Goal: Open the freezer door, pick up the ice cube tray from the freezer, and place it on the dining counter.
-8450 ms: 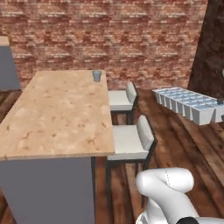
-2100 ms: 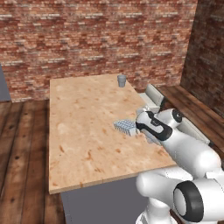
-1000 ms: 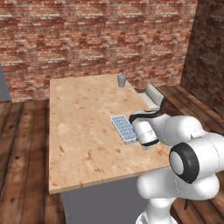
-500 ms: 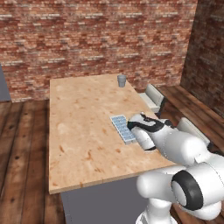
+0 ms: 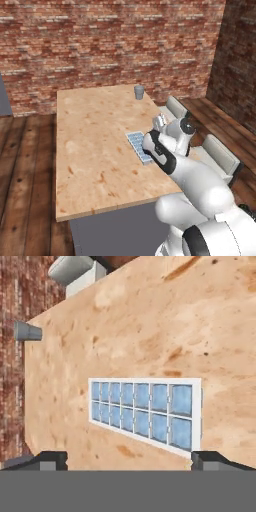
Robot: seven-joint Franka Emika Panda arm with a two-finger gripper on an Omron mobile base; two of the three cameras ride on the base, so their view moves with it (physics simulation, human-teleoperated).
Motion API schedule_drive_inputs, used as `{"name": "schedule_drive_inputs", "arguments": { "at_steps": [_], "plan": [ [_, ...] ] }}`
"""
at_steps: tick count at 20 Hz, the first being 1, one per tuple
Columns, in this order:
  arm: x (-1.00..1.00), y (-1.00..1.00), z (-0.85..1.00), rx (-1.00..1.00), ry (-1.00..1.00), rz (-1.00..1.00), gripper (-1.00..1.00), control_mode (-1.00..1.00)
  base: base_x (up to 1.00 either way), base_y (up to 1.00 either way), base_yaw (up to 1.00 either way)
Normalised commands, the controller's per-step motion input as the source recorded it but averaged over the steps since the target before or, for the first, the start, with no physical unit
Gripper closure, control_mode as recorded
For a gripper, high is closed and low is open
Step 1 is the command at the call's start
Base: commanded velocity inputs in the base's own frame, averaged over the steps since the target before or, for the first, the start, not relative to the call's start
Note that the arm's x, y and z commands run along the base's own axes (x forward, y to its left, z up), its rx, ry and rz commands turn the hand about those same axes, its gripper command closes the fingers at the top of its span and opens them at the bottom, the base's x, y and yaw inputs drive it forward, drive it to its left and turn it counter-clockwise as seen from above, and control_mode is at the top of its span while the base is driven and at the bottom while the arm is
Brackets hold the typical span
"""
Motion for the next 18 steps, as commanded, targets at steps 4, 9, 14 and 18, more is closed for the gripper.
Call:
{"name": "schedule_drive_inputs", "arguments": {
  "at_steps": [4, 9, 14, 18],
  "plan": [
    [-0.22, -0.18, 1.0, 0.0, 0.27, -0.11, -1.0, -1.0, 0.0, 0.0, 0.0],
    [-0.22, -0.2, 0.97, 0.0, 0.29, -0.09, -1.0, -1.0, 0.0, 0.0, 0.0],
    [-0.46, -0.1, 0.72, 0.0, 0.3, -0.03, -1.0, -1.0, 0.0, 0.0, 0.0],
    [-0.9, 0.0, 0.47, -0.01, 0.25, 0.0, -1.0, -1.0, 0.0, 0.0, 0.0]
  ]
}}
